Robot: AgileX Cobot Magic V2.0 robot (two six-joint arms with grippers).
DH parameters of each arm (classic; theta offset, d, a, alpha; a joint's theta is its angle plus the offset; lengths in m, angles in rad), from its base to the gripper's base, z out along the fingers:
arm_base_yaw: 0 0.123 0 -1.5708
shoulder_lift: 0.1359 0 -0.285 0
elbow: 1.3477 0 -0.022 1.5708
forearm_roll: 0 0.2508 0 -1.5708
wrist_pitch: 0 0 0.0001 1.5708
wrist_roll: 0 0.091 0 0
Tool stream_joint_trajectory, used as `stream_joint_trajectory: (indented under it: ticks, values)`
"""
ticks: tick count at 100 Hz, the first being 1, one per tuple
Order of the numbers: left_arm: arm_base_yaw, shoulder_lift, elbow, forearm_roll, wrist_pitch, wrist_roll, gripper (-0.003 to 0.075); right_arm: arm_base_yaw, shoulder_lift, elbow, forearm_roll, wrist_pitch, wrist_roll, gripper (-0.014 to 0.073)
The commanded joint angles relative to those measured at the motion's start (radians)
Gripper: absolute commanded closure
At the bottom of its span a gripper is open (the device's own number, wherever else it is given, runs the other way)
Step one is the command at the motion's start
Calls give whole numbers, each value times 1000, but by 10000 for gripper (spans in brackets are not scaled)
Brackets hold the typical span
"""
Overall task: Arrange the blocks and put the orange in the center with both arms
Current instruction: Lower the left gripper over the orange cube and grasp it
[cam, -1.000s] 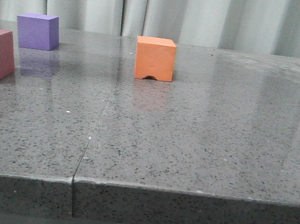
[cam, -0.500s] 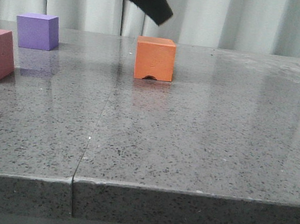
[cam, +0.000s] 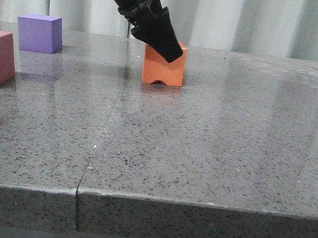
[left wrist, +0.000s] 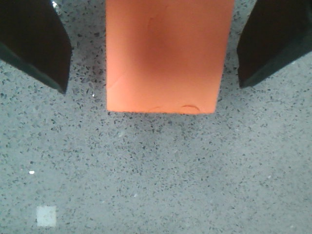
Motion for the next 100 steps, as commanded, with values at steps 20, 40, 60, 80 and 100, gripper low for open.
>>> stream_joint_trajectory:
  ticks: [20,40,60,80,100]
  values:
    - [-8,-56,-34,2,28,-10,64,-1,3,-27,-6,-74,-13,663]
    - [-8,-49,-34,51,55,-37,112,-1,3,-27,-6,-74,-13,663]
    - [-8,-43,-34,56,56,-50,246,-1,3,-27,-6,-74,-13,663]
    - [-8,-43,-34,56,54,-50,442,-1,3,-27,-6,-74,-13,663]
    - [-8,-49,-41,56,54,-89,447,-1,3,-27,-6,-74,-13,663]
